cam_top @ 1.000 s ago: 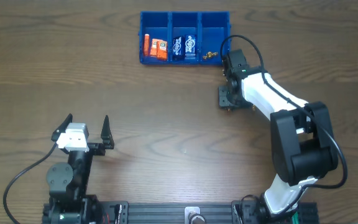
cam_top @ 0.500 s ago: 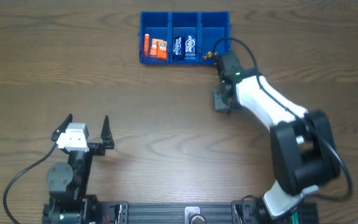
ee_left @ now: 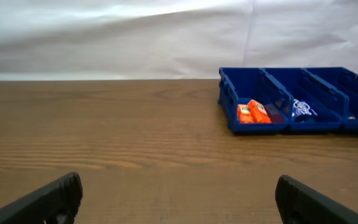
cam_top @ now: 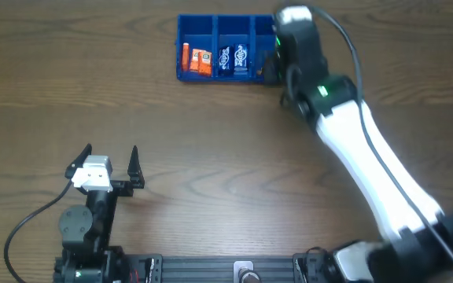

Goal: Sort Candies Into Trays

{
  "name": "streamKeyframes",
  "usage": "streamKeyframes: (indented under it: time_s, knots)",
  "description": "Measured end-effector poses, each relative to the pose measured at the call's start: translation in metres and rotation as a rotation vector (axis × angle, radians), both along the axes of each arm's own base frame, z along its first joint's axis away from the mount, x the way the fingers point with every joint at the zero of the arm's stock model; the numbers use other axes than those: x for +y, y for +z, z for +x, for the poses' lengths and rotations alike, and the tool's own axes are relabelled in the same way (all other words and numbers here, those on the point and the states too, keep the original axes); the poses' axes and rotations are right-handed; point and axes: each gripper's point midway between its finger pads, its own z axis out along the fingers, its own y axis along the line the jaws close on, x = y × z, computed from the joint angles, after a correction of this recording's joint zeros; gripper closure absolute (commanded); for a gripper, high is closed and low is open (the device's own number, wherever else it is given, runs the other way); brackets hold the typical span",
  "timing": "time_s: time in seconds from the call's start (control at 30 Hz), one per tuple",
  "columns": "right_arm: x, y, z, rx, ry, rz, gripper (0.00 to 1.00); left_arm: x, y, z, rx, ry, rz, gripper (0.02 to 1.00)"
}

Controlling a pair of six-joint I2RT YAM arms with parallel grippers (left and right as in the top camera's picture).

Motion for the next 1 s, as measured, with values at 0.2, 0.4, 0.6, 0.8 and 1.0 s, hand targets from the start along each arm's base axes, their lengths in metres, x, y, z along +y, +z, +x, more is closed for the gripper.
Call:
streamKeyframes:
  time_s: [0.2,0.4,0.6,0.8,1.0]
  knots:
    - [0.016,-0.061,0.079,0.138,0.006,-0.085,0.965,0.0,0.0,0.0,0.0,0.0,0.0,0.02]
    - [0.006,-0.085,0.091,0.184,-0.014,-0.102,0.965,0.0,0.0,0.0,0.0,0.0,0.0,0.02]
    - [-0.009,-0.084,0.094,0.195,-0.037,-0.095,0.965,0.0,0.0,0.0,0.0,0.0,0.0,0.02]
    - [-0.021,-0.093,0.095,0.223,-0.053,-0.089,0.965,0.0,0.0,0.0,0.0,0.0,0.0,0.02]
    - [-0.019,-0.11,0.095,0.257,-0.045,-0.09,0.882,0.0,0.0,0.0,0.0,0.0,0.0,0.02]
